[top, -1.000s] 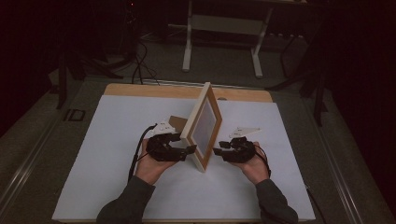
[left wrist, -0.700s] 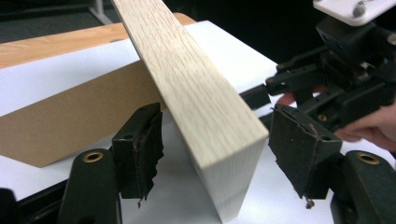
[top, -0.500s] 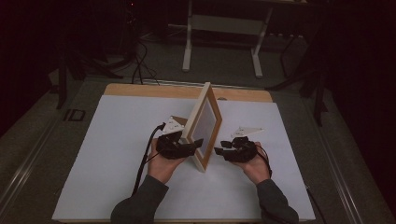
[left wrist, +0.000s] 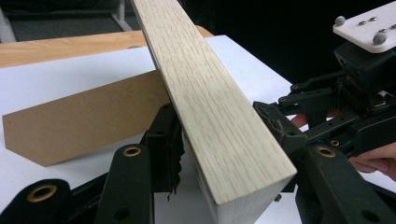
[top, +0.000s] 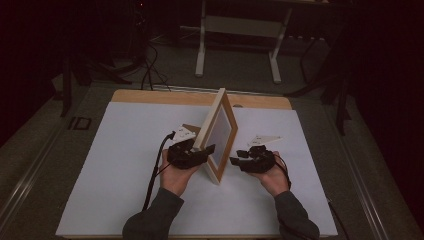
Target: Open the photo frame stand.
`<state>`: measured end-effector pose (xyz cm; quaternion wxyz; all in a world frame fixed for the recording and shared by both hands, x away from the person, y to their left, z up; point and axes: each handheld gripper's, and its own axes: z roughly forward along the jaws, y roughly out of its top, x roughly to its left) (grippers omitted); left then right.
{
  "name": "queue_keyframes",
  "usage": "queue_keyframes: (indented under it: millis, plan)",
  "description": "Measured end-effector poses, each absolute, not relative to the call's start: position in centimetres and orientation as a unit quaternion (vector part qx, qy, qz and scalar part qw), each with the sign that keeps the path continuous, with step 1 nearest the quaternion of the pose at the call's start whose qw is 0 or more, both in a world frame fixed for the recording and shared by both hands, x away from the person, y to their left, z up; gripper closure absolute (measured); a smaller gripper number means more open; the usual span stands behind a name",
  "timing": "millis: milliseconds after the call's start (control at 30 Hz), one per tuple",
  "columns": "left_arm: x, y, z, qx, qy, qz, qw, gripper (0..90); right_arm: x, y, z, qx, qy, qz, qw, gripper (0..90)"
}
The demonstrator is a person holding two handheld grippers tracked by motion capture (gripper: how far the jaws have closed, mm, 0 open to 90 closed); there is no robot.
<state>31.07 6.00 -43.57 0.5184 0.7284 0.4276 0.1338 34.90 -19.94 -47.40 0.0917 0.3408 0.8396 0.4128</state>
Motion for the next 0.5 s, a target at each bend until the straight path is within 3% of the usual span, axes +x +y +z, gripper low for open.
queue_keyframes:
  millis: [500]
  plan:
    - [30.75, 5.74, -43.59, 0.721, 0.442, 0.162, 0.509, 65.7, 35.69, -20.53, -47.25, 0.354, 0.831, 0.418, 0.095, 54.8]
